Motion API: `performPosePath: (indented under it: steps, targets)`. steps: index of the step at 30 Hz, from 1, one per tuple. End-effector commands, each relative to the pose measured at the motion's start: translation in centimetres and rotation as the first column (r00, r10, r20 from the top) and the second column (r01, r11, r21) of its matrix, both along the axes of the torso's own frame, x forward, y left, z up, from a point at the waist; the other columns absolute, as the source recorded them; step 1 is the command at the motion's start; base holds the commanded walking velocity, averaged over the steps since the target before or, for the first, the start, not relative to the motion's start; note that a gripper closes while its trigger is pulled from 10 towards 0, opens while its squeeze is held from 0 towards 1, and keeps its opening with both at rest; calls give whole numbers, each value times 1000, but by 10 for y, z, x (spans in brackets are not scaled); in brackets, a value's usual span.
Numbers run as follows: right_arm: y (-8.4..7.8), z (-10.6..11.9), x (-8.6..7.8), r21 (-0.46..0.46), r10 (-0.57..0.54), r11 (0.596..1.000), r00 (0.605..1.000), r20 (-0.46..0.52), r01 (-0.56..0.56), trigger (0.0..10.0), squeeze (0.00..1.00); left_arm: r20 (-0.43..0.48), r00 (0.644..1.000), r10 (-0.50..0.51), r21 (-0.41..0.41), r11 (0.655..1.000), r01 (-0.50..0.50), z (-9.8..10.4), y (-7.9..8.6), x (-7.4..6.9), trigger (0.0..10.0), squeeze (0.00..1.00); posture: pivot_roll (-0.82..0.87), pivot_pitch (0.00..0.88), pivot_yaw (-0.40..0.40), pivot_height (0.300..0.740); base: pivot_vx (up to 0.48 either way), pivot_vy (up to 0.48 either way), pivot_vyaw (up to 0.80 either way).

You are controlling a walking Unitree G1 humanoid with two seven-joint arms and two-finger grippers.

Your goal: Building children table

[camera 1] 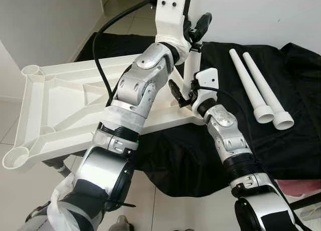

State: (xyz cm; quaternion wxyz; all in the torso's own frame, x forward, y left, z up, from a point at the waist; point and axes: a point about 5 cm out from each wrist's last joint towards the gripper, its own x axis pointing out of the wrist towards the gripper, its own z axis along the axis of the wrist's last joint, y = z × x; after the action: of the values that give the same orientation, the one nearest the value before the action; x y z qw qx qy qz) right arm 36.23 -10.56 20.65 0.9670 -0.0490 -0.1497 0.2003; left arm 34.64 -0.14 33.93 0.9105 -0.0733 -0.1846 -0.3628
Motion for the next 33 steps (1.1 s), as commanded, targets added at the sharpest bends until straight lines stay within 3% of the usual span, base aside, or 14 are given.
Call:
performPosePath:
  steps: [1, 12, 13, 15, 16, 28, 29, 31, 32, 33]
  targets:
    - [1, 10, 1, 31, 6, 999, 1000, 25, -7, 10000, 0, 14, 1000, -15, 25, 1000, 15, -1, -6, -3, 10000, 0, 32, 36, -20, 740, 0, 0, 0]
    - [5, 7, 0, -18, 31, 999, 999, 21, -30, 9843, 0, 20, 1000, -21, 61, 998, 20, -6, -12, -4, 10000, 0, 29, 23, -17, 740, 0, 0, 0]
    - [6, 6, 0, -20, 43, 999, 999, 13, -43, 4471, 0, 22, 1000, -22, 61, 998, 20, -5, -12, -5, 10000, 0, 31, 19, -17, 740, 0, 0, 0]
    - [6, 5, 0, -19, 42, 999, 999, 10, -42, 3882, 0, 24, 999, -22, 62, 998, 20, -5, -12, -5, 10000, 0, 32, 18, -17, 740, 0, 0, 0]
    - [6, 5, -1, -7, 44, 999, 999, 4, -44, 0, 0, 25, 999, -22, 63, 998, 21, -5, -12, -5, 10000, 0, 32, 17, -16, 740, 0, 0, 0]
    - [2, -1, -1, 35, 15, 999, 999, -31, -14, 0, 0, 87, 994, -60, 61, 997, 55, -1, -15, -13, 10000, 0, 34, 13, -21, 740, 0, 0, 0]
    - [1, -2, 0, 37, -5, 999, 999, -36, 6, 1569, 0, 100, 992, -75, 57, 996, 70, 0, -16, -16, 10000, 0, 34, 13, -25, 740, 0, 0, 0]
    - [1, -2, 0, 37, -5, 999, 999, -36, 6, 1569, 0, 100, 992, -75, 57, 996, 70, 0, -16, -16, 10000, 0, 34, 13, -25, 740, 0, 0, 0]
    - [0, -2, 0, 41, -9, 999, 999, -41, 11, 10000, 0, 105, 990, -91, 51, 995, 86, 0, -16, -18, 10000, 0, 34, 13, -27, 740, 0, 0, 0]
    - [0, -2, 0, 41, -9, 999, 999, -41, 11, 10000, 0, 105, 990, -91, 51, 995, 86, 0, -16, -18, 10000, 0, 34, 13, -27, 740, 0, 0, 0]
